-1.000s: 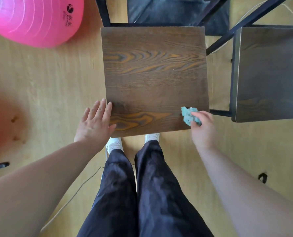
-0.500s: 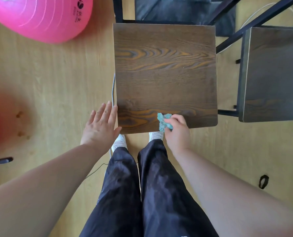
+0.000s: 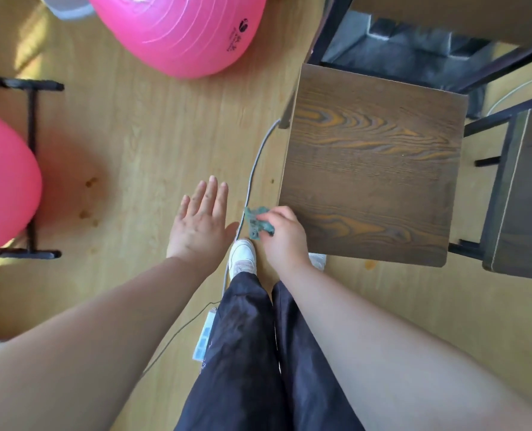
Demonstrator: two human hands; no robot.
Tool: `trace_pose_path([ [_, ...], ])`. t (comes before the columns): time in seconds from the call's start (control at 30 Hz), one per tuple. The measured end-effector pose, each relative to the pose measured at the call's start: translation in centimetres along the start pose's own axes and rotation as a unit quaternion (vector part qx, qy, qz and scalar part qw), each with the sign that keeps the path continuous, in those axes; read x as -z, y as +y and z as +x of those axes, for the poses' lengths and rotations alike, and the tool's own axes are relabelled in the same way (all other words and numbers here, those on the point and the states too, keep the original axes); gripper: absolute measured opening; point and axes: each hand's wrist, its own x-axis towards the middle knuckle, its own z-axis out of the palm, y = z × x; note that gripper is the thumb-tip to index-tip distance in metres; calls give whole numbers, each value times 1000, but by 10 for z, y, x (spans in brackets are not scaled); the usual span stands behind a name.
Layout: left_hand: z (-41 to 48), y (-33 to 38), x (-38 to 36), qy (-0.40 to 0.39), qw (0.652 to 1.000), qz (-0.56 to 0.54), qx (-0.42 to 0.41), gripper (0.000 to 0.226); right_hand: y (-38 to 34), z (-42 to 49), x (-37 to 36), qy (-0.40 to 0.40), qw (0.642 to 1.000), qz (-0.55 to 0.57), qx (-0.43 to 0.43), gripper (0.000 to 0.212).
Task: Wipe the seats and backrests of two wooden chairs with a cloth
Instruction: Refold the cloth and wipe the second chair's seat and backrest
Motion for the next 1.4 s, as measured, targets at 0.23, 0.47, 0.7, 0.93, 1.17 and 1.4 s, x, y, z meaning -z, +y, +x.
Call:
trace_pose_path([
  [0.23, -4, -20, 60, 68, 996, -10, 53, 73, -75, 31, 36, 27, 998, -5, 61, 36],
  [0.47, -31, 16, 197, 167, 985, -30, 28, 73, -147, 1, 180, 109, 986, -50, 119, 34],
  [0.7, -52, 115, 301, 255, 963, -44, -79, 72, -153, -51, 317, 225, 967, -59, 106, 31],
  [0.93, -72, 256, 337, 266, 949, 40, -167, 70, -90, -105, 423, 336, 941, -34, 37, 39],
  [1.17, -111, 434, 346, 293, 926, 96, -220, 69, 22, -177, 553, 370, 928, -33, 25, 40],
  [1.4, -144, 584, 358, 321, 922, 83, -199, 69, 106, -231, 673, 415, 908, -57, 11, 41],
])
